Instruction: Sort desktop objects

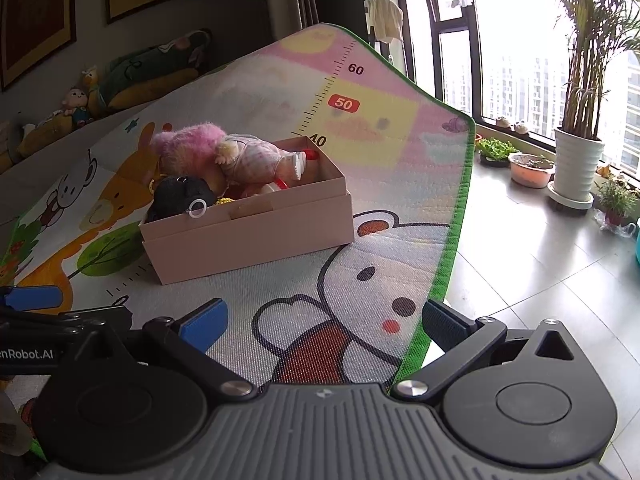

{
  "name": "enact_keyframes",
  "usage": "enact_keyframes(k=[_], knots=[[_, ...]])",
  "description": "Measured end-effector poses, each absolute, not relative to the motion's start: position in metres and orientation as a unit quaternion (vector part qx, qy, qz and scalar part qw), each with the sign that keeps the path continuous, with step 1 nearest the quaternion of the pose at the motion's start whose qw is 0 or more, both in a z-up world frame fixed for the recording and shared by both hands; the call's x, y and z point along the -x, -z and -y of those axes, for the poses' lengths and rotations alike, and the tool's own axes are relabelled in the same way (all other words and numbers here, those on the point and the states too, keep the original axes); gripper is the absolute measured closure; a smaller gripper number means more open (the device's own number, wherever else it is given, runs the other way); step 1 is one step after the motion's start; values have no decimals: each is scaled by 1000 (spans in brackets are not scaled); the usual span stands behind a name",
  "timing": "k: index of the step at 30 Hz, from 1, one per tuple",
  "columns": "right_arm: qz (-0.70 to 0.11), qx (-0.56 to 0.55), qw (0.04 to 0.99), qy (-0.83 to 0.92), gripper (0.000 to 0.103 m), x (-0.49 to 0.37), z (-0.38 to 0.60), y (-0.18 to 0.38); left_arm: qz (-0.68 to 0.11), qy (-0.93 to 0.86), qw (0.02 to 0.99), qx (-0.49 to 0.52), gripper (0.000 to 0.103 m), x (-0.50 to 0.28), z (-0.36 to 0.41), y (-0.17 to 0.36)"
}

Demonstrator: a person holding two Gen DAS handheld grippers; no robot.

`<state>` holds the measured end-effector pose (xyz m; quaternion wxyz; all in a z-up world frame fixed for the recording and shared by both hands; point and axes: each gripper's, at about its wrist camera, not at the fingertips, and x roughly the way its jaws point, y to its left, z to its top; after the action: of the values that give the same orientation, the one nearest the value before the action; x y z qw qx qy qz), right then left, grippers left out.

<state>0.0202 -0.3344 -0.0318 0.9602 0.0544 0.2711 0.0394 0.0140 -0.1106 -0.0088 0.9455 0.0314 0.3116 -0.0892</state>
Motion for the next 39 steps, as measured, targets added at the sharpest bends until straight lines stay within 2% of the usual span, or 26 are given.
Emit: enact_keyframes(k=[39], knots=[[-257,-54,964,-42,0,-16,335,22,-311,107,942,-61,3,-11,121,6]])
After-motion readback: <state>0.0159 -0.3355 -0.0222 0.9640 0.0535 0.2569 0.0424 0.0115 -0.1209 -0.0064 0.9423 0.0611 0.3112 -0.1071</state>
